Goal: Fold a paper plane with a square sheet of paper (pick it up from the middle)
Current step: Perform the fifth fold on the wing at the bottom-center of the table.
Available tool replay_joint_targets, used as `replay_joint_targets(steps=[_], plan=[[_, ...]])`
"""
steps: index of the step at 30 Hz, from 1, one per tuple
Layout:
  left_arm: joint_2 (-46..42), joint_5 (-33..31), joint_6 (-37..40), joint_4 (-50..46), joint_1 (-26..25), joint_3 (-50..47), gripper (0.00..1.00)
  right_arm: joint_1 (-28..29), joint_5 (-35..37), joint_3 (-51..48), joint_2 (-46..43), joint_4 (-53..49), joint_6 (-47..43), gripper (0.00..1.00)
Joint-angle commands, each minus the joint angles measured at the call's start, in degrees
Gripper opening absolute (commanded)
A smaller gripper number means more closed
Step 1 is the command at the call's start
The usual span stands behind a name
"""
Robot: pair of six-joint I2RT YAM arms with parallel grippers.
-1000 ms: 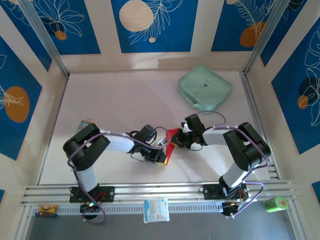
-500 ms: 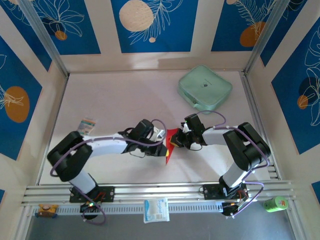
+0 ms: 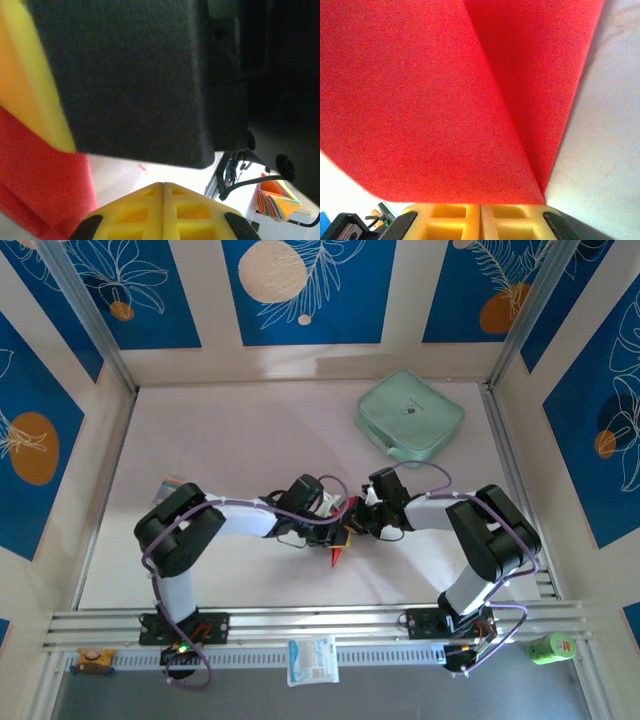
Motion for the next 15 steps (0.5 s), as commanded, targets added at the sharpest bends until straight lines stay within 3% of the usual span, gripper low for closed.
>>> replay_joint_targets(steps=[1, 15], plan=[[1.9, -0.4, 2.9, -4.0, 0.2, 1.3, 0.02, 0.4, 5.1, -1.0, 2.5, -6.4, 0.8, 0.09], [-1.7, -4.4, 8.7, -13.9, -1.7, -4.4, 0.00, 0.3, 5.6, -1.0, 2.6, -6.9, 0.8, 0.09]])
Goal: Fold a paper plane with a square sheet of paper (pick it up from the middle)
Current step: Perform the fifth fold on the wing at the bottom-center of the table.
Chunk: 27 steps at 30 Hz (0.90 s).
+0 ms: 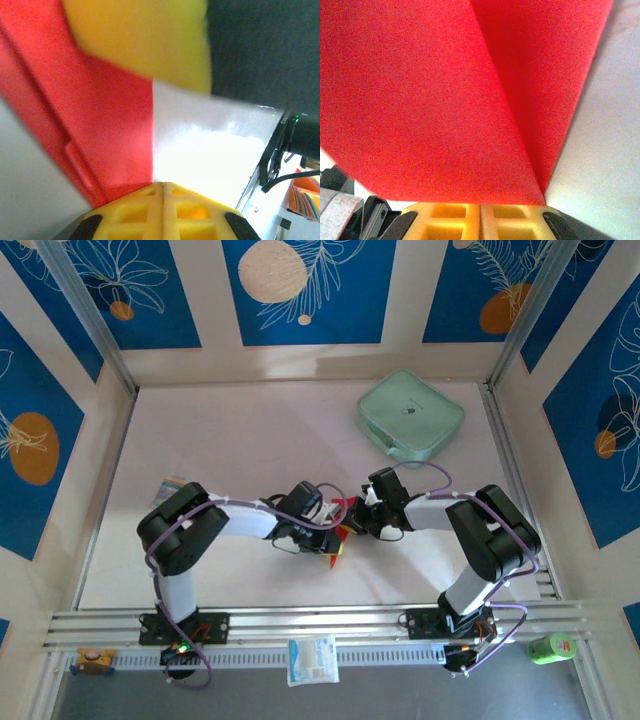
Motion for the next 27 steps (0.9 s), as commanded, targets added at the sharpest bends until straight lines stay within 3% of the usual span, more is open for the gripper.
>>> replay_joint_targets(steps=[1, 11, 18, 27], plan=[[-2.3, -0.9, 2.8, -7.9, -1.2, -2.9, 0.00, 0.2, 5.4, -1.1, 2.5, -6.9, 0.6, 0.09], [-8.5, -5.0, 4.6, -12.7, -3.3, -5.3, 0.00, 0.5, 5.4, -1.0, 2.6, -6.7, 0.9, 0.09], [-13.8, -5.6, 1.5, -7.1, -3.2, -2.9, 0.00, 0.8, 5.4, -1.0, 2.6, -6.7, 1.0, 0.09], [-3.5, -0.1, -1.3, -1.0, -2.3, 2.9, 0.05, 0.8, 5.4, -1.0, 2.5, -6.8, 1.0, 0.09]])
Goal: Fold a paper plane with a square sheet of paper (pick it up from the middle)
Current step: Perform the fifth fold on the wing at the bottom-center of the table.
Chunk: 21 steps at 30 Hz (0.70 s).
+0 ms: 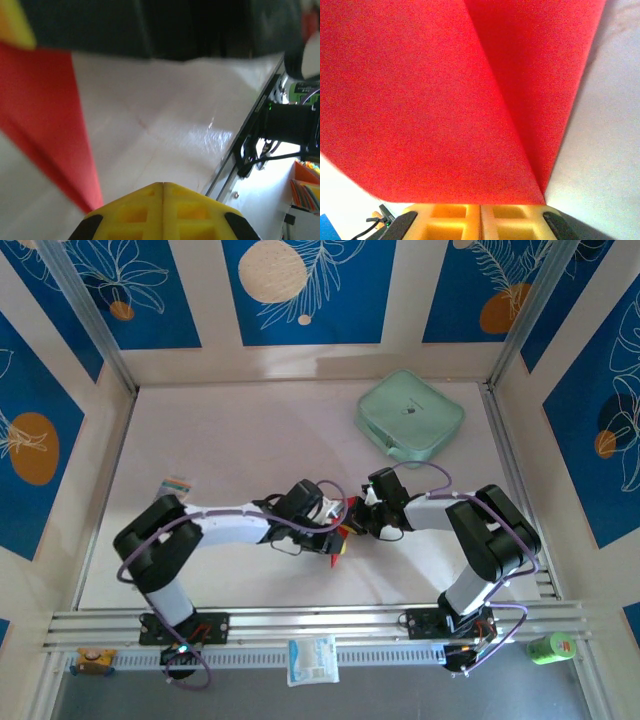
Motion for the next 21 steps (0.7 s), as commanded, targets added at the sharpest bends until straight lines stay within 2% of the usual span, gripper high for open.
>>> replay_joint_targets(steps=[1, 4, 8, 13, 21], plan=[[4.4, 2.7, -0.2, 0.1, 0.3, 2.5, 0.06, 0.6, 5.2, -1.1, 2.6, -7.0, 0.6, 0.09], [6.4, 0.9, 3.3, -8.0, 0.0, 4.0, 0.06, 0.6, 5.4, -1.0, 2.5, -7.2, 0.6, 0.09], [5.4, 0.0, 5.2, -11.5, -0.3, 0.4, 0.04, 0.5, 5.4, -1.4, 2.5, -7.2, 0.6, 0.09], [2.3, 2.1, 5.0, -10.5, -0.5, -5.5, 0.03, 0.4, 5.3, -1.2, 2.8, -7.0, 0.6, 0.09], [-6.5, 1.4, 5.6, -11.0, -0.8, -6.6, 0.03, 0.7, 4.7, -1.2, 2.5, -6.4, 2.1, 0.09]])
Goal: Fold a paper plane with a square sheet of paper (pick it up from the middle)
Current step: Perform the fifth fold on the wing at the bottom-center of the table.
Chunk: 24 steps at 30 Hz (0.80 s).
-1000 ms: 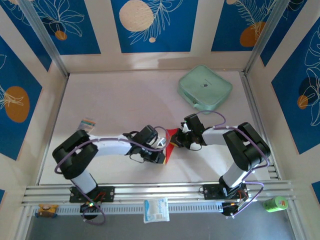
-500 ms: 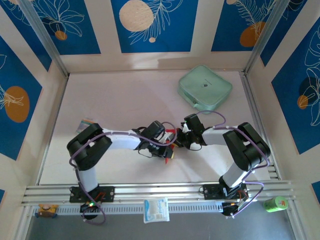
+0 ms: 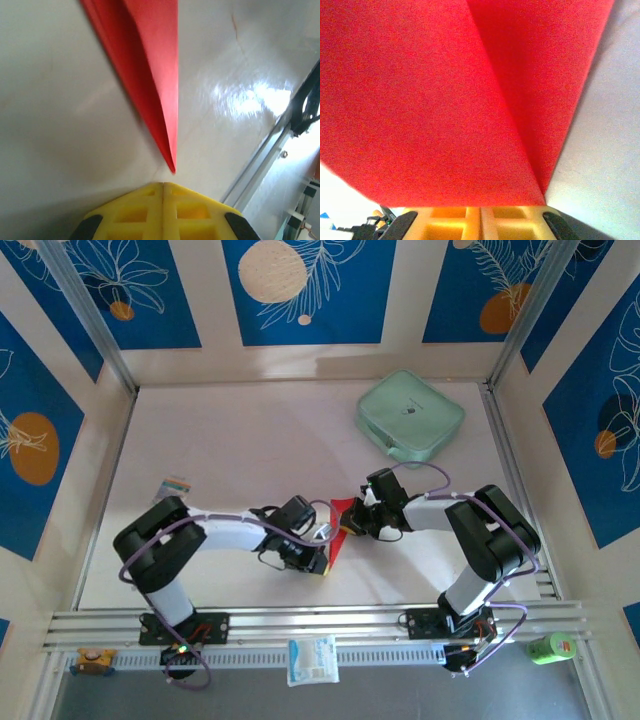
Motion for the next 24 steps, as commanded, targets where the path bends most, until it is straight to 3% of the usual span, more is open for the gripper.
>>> replay_joint_targets(steps=[1, 6, 11, 20, 24], plan=[[-5.5, -0.1, 1.2, -2.2, -0.2, 0.4, 0.02, 0.3, 4.5, -1.3, 2.4, -6.4, 1.5, 0.09], [-8.2, -2.8, -2.1, 1.9, 2.8, 0.8, 0.05, 0.5, 4.2, -1.5, 0.8, -6.7, 2.8, 0.09], [-3.4, 0.3, -7.2, 12.3, 6.0, 2.3, 0.06, 0.9, 4.2, -1.5, -0.3, -7.0, 3.4, 0.09], [6.9, 1.2, -8.0, 15.3, 6.2, 7.9, 0.07, 1.2, 3.9, -2.0, -0.9, -6.5, 4.1, 0.09], [10.3, -0.1, -6.3, 11.3, 6.1, 9.0, 0.04, 1.1, 3.6, -2.0, -1.4, -6.3, 4.2, 0.09]])
